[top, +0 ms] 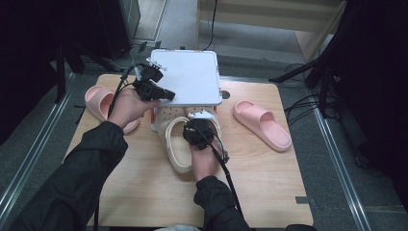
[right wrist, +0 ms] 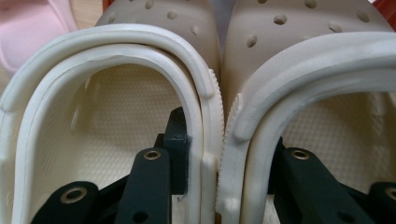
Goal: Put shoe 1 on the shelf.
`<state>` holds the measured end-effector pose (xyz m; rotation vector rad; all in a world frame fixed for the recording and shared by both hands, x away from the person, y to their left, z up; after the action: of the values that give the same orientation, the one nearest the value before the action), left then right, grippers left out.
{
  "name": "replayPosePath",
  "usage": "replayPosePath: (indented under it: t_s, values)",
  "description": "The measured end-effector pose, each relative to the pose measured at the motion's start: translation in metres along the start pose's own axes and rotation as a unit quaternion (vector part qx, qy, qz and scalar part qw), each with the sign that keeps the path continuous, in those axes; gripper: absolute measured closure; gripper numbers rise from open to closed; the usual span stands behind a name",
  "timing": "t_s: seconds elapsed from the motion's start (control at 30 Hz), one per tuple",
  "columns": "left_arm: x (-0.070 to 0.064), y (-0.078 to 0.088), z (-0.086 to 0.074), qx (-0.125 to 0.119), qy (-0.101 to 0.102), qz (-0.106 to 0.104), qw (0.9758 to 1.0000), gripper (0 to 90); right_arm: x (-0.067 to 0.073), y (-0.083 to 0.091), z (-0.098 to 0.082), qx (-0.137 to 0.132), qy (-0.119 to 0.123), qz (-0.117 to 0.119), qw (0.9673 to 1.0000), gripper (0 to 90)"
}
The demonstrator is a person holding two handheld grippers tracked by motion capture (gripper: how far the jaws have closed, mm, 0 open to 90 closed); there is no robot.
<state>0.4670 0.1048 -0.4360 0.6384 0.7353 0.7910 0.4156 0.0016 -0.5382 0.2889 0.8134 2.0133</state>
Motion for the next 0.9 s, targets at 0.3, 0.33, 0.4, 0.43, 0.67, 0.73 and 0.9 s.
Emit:
replayPosePath:
  t_s: [0.3,0.33,0.4,0.43,0.67,0.73,0.9]
  values:
    - [0.0,0.0,0.0,0.001,0.001,-0.002,1.0,88.0,-0.001,-0.013,0.015,-0.006,-0.018,-0.025,0.9995,67.0]
    - [0.0,0.0,0.0,0.0,0.001,-0.001,1.0,88.0,0.0,-0.015,0.016,-0.008,-0.025,-0.022,0.9994,66.9]
    - [0.001,0.0,0.0,0.0,0.002,-0.001,1.0,88.0,0.003,-0.02,0.017,-0.008,-0.022,-0.031,0.9992,66.7]
    - [0.002,0.001,0.0,0.001,0.002,-0.002,1.0,88.0,0.004,-0.023,0.015,-0.006,-0.024,-0.029,0.9993,66.6]
    - [0.001,0.0,0.0,-0.001,0.005,-0.008,1.0,88.0,0.004,-0.029,0.003,-0.011,-0.042,-0.024,0.9988,63.5]
    - [0.001,0.001,0.0,0.001,0.002,-0.005,1.0,88.1,0.005,-0.027,0.004,-0.02,-0.039,-0.014,0.9989,59.6]
    - [0.002,0.001,0.0,0.004,0.0,-0.005,1.0,88.0,0.007,-0.024,0.001,-0.017,-0.038,0.025,0.9988,52.1]
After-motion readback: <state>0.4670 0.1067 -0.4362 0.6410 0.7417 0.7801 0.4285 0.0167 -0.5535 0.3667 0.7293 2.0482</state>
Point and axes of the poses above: each handheld gripper's, and its own axes: y roughly backward along the jaws, z roughly out of its top, x roughly to its left, the point moved 9 cm from there along -y, roughly forward along the jaws, and after that the axes turned 14 degrees about y, right-handed, at the moved point
